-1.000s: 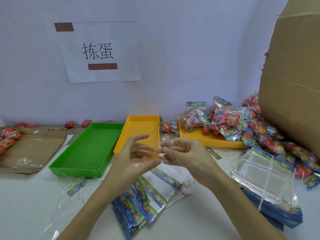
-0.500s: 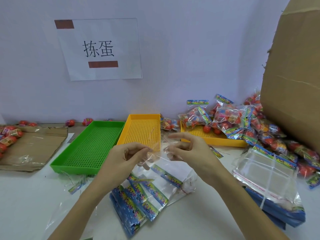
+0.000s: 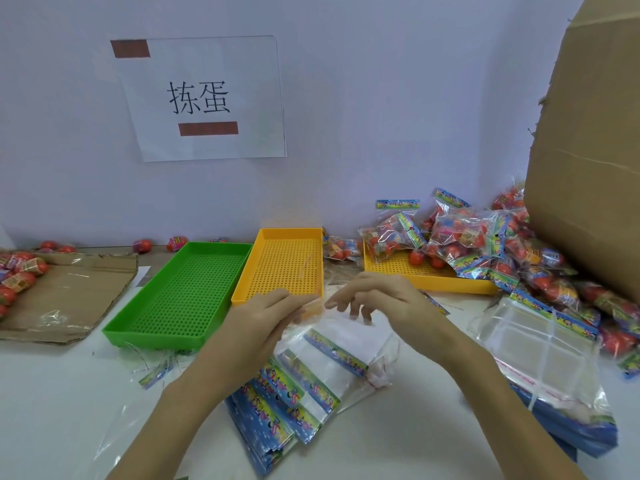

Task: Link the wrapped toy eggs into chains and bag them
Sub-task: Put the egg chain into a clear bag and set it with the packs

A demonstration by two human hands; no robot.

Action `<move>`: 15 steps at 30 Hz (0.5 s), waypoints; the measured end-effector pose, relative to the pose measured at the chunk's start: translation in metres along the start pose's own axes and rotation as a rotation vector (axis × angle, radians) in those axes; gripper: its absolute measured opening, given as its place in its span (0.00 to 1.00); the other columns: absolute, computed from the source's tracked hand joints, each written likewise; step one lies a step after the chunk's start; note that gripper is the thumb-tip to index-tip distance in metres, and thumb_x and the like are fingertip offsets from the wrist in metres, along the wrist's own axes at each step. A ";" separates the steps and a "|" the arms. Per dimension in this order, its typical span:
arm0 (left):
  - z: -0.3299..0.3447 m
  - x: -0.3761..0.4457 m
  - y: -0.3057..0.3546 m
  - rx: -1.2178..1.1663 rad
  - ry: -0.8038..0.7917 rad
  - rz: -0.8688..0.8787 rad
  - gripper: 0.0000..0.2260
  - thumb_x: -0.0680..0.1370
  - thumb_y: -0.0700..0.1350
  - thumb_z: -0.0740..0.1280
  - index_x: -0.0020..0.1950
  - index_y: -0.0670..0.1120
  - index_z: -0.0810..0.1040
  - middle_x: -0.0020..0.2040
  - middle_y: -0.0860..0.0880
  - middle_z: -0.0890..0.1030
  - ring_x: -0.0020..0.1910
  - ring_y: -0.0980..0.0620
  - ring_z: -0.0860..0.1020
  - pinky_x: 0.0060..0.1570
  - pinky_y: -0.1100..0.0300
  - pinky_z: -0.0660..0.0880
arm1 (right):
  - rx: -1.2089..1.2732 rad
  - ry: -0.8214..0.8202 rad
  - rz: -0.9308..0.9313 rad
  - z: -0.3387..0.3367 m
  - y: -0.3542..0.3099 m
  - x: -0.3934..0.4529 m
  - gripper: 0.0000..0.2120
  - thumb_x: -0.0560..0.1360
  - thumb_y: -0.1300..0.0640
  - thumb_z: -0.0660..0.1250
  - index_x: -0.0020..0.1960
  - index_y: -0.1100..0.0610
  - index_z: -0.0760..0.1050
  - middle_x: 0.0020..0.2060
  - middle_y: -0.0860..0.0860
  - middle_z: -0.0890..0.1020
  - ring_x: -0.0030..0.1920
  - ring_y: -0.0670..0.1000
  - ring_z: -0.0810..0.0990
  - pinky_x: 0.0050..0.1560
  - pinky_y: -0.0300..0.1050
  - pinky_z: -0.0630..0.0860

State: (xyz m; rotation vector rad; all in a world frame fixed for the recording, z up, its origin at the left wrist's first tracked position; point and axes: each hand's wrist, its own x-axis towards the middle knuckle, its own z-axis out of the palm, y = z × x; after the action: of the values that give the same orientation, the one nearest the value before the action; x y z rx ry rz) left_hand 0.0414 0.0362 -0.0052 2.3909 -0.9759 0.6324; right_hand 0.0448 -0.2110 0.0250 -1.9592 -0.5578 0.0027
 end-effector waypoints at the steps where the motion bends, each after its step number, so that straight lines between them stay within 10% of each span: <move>1: 0.000 0.000 0.001 0.013 0.000 0.011 0.16 0.84 0.38 0.63 0.70 0.43 0.81 0.46 0.61 0.70 0.38 0.54 0.71 0.39 0.61 0.70 | 0.087 -0.013 0.029 -0.001 -0.001 0.000 0.18 0.83 0.53 0.59 0.53 0.57 0.87 0.45 0.52 0.85 0.44 0.51 0.81 0.41 0.43 0.75; 6: -0.001 0.000 0.004 0.048 0.012 0.040 0.18 0.85 0.46 0.58 0.70 0.43 0.81 0.48 0.49 0.80 0.38 0.47 0.77 0.36 0.50 0.77 | 0.072 -0.011 0.008 0.009 -0.002 0.001 0.08 0.78 0.52 0.73 0.54 0.54 0.87 0.45 0.49 0.88 0.48 0.48 0.86 0.50 0.39 0.81; 11: 0.003 0.001 0.001 -0.104 0.091 -0.108 0.14 0.85 0.50 0.64 0.70 0.51 0.80 0.48 0.58 0.81 0.39 0.63 0.74 0.40 0.70 0.70 | 0.285 0.020 0.107 0.017 0.002 0.001 0.06 0.74 0.59 0.78 0.51 0.58 0.87 0.48 0.52 0.88 0.51 0.51 0.87 0.55 0.41 0.82; 15: -0.004 0.001 0.000 -0.511 0.078 -0.376 0.26 0.70 0.59 0.78 0.68 0.61 0.79 0.48 0.55 0.85 0.28 0.51 0.71 0.31 0.67 0.70 | 0.326 0.077 0.185 0.012 -0.001 0.002 0.07 0.73 0.58 0.78 0.51 0.56 0.88 0.48 0.52 0.88 0.51 0.50 0.86 0.53 0.38 0.81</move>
State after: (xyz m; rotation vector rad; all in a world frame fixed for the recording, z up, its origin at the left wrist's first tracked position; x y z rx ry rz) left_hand 0.0410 0.0378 -0.0013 1.9957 -0.5453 0.2872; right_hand 0.0432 -0.1995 0.0207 -1.6778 -0.3025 0.1261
